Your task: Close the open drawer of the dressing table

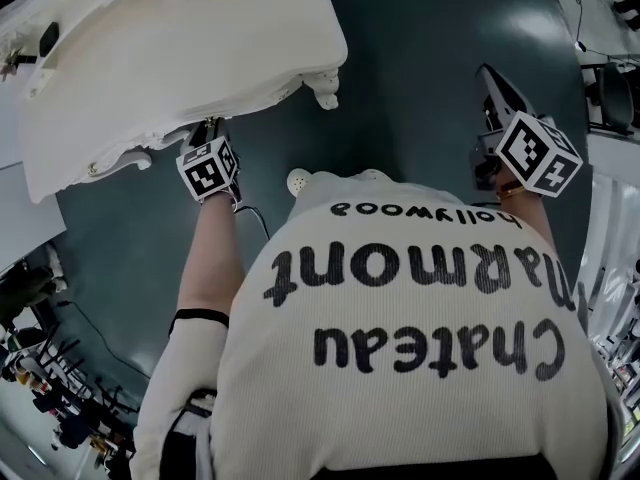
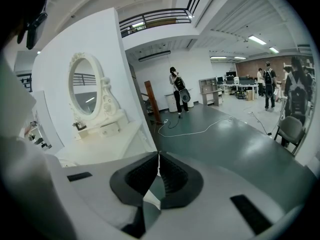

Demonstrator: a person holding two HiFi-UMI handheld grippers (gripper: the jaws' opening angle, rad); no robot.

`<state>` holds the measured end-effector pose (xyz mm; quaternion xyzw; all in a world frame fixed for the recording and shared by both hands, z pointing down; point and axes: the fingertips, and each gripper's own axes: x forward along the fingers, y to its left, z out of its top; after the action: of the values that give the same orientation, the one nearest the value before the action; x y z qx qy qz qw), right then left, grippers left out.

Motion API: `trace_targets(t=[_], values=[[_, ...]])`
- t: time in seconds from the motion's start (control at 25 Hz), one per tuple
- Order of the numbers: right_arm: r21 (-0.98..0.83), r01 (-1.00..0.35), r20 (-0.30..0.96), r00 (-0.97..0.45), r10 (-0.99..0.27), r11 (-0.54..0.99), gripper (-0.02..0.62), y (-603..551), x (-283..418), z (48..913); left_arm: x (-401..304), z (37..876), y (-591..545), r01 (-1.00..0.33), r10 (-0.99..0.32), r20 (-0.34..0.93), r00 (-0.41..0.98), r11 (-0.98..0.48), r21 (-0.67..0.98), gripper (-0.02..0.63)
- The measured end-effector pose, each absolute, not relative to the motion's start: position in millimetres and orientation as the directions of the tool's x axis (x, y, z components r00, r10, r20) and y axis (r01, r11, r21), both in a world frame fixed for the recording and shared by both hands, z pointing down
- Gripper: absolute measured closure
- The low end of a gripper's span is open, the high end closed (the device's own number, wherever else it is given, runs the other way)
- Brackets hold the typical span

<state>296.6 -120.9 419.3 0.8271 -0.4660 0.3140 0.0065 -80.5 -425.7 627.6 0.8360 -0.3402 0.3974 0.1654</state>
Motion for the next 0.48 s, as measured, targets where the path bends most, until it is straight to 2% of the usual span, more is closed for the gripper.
trace_targets(t=[0.48], values=[[-0.303,-0.752,0.537,0.373,-0.756,-0.586,0.563,-120.5,297.8,424.5,-72.8,629.7,-436.1,-0.705,-0.437,0.76,0.481,-0.708,0.039,0.459]])
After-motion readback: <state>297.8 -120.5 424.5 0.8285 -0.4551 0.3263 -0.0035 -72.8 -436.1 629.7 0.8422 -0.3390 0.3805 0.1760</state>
